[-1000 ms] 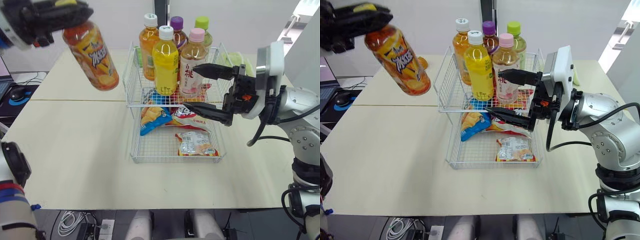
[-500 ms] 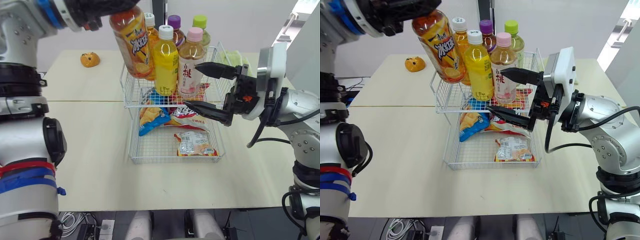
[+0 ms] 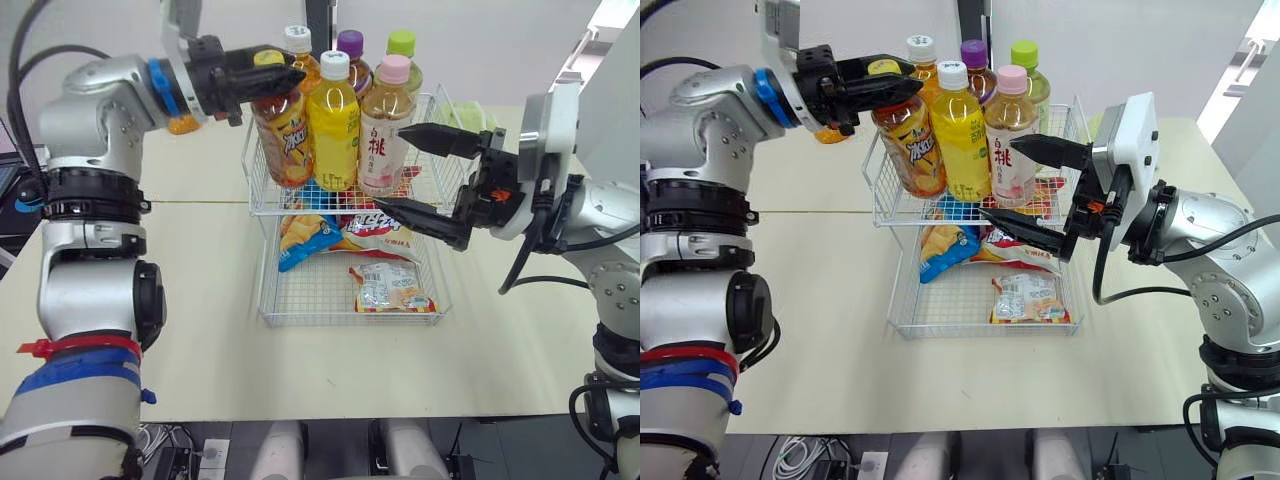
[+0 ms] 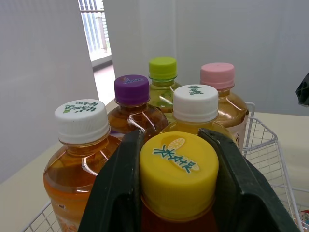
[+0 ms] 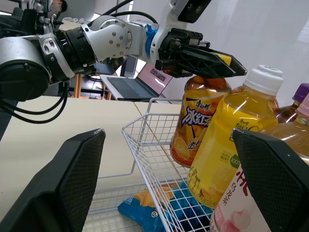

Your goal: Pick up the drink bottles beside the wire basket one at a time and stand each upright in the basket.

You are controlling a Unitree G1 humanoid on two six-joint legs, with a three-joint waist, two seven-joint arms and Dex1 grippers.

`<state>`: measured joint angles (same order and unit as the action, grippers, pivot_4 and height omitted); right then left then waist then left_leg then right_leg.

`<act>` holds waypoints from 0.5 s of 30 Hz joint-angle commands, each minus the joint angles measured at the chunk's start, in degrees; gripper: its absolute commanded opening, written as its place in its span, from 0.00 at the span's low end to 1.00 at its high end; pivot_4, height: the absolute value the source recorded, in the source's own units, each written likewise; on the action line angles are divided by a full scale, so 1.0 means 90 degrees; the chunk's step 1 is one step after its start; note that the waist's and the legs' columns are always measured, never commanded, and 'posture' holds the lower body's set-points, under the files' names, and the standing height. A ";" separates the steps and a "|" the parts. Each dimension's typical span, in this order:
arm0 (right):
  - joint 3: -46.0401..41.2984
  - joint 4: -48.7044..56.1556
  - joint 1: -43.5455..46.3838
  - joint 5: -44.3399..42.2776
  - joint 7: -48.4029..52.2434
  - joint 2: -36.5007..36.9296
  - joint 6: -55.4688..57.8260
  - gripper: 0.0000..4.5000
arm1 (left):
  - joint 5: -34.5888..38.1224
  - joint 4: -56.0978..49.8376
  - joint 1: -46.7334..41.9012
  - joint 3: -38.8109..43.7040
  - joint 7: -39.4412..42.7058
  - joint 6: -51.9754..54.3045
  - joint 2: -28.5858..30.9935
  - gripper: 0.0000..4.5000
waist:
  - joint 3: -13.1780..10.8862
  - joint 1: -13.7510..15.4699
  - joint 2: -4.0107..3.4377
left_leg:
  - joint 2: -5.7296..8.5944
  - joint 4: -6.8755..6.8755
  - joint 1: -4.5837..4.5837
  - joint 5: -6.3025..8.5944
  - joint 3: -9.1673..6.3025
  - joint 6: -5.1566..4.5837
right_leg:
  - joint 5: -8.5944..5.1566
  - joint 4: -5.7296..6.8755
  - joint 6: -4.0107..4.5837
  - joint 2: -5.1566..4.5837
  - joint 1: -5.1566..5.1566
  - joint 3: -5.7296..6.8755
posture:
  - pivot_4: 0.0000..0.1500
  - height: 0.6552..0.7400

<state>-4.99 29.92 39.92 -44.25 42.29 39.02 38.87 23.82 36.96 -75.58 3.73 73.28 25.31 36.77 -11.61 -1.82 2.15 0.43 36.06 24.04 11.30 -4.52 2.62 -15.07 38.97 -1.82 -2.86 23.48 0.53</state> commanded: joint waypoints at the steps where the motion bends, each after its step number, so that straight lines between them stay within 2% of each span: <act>1: -0.0194 0.0201 0.0140 -0.0139 -0.0047 0.0081 -0.0001 1.00 | -0.0012 -0.0158 0.0039 0.0095 0.0048 -0.0204 -0.0018 0.30 | 0.0000 0.0000 0.0000 | 0.0000 0.0000 -0.0001 0.0000 0.0000 0.0000 | 0.0000 0.0000 0.0000 0.0000 -0.0001 0.0000 | 1.00 1.00; 7: -0.0170 0.0197 0.0153 -0.0130 -0.0050 0.0056 -0.0006 1.00 | -0.0115 -0.0098 0.0122 0.0034 0.0094 -0.0398 -0.0058 0.30 | 0.0000 0.0000 0.0000 | 0.0000 0.0002 -0.0006 0.0000 0.0000 0.0000 | 0.0000 0.0002 0.0000 0.0000 -0.0006 0.0001 | 1.00 1.00; 8: -0.0166 0.0191 0.0153 -0.0127 -0.0046 0.0053 -0.0012 1.00 | -0.0105 -0.0099 0.0113 0.0049 0.0083 -0.0385 -0.0070 0.46 | 0.0000 0.0001 0.0000 | 0.0000 0.0002 -0.0006 0.0000 -0.0001 0.0000 | 0.0000 0.0002 0.0000 0.0000 -0.0007 0.0001 | 1.00 1.00; 9: -0.0164 0.0188 0.0153 -0.0125 -0.0041 0.0051 -0.0019 1.00 | -0.0086 -0.0110 0.0096 0.0068 0.0079 -0.0359 -0.0074 0.51 | 0.0000 0.0000 0.0000 | 0.0000 0.0002 -0.0007 0.0000 -0.0001 0.0000 | 0.0000 0.0001 0.0000 0.0000 -0.0008 0.0001 | 1.00 1.00; 15: -0.0134 0.0138 0.0139 -0.0084 0.0010 0.0012 -0.0094 1.00 | 0.0021 -0.0210 0.0052 0.0221 0.0080 -0.0266 -0.0001 0.97 | 0.0000 -0.0002 0.0000 | 0.0000 0.0001 -0.0006 0.0000 -0.0001 0.0000 | 0.0000 0.0001 0.0000 0.0001 -0.0007 0.0001 | 1.00 1.00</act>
<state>-4.98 30.10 39.97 -44.55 42.32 38.99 39.22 23.32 36.75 -74.17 3.94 74.24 23.26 35.88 -11.61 -1.83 2.15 0.43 36.07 23.99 11.30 -4.53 2.62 -15.07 38.98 -1.82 -2.85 23.41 0.54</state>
